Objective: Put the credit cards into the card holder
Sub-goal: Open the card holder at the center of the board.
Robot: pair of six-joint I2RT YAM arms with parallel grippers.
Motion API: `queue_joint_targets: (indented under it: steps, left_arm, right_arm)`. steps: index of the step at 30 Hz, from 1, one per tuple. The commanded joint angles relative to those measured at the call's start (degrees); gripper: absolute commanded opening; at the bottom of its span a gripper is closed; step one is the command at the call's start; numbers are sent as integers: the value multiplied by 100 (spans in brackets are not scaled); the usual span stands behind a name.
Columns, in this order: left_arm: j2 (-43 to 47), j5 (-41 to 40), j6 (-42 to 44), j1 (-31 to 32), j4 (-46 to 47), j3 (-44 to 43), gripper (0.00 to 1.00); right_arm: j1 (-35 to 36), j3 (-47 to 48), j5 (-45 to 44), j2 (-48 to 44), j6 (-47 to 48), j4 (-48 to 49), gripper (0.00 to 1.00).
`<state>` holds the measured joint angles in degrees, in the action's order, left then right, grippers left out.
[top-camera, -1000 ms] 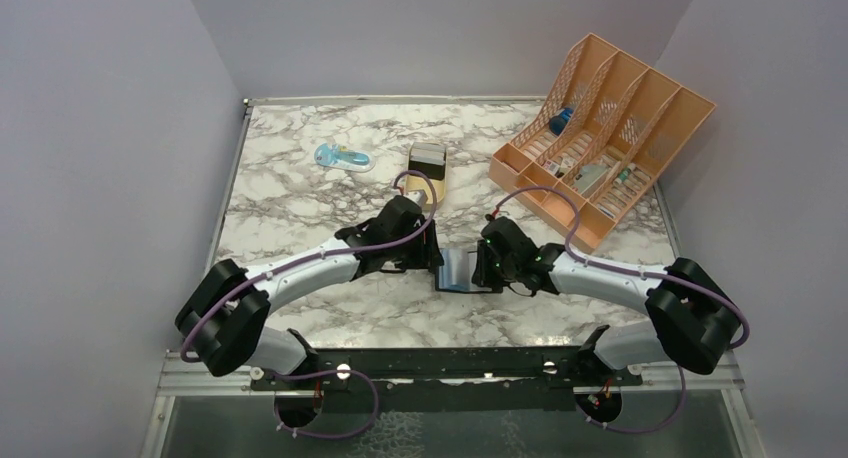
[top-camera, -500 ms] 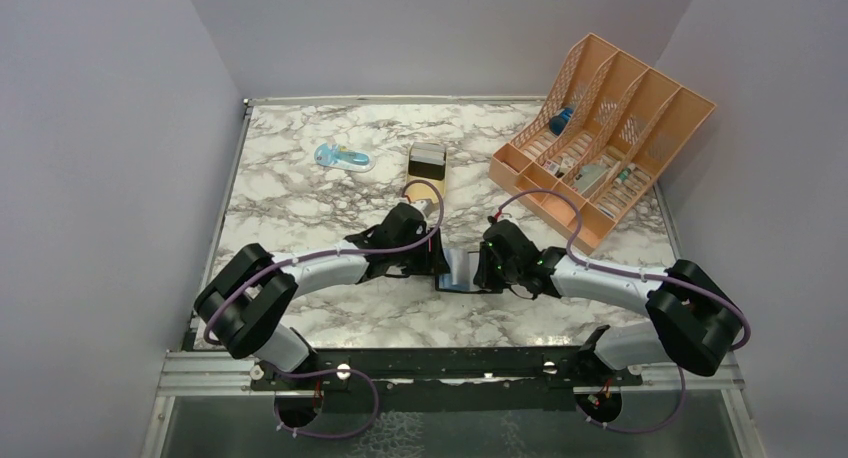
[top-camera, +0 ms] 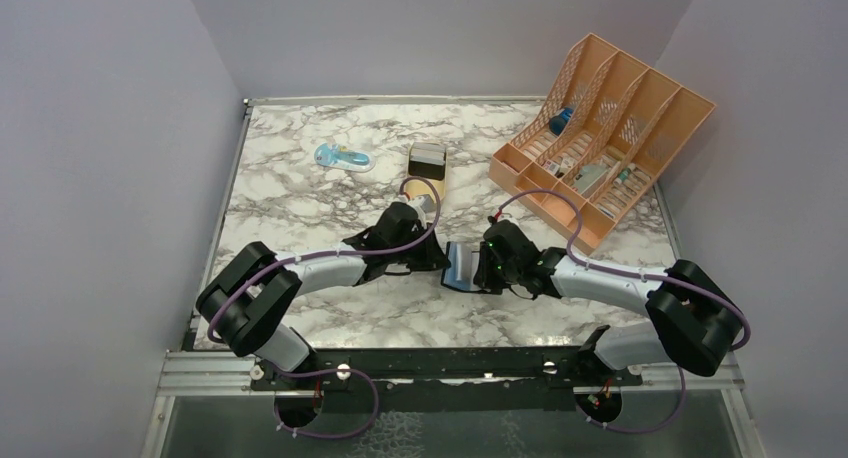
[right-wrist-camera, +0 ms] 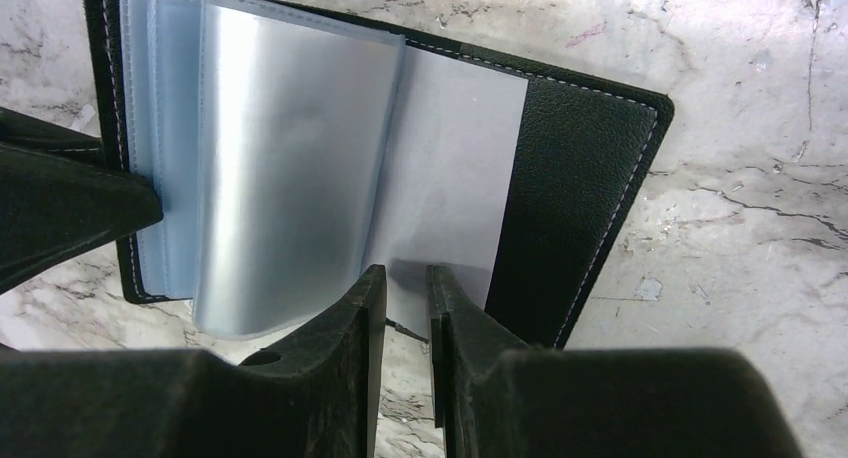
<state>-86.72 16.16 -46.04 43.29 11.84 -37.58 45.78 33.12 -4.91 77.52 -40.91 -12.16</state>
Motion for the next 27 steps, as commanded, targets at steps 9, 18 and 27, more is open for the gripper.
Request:
queue_joint_targets:
  steps: [9,18,27]
  left_arm:
    - [146,545,-344,22,566,135,0]
    - [330,309,-434,22,295,303,0]
    - [517,275,-493,31,200,340,0]
  right_arm:
    - [14,256,185,-426,-91,-326,35]
    - [19,559,853,-519,-75,-66,59]
    - [27,695,1122,29,-64,239,67]
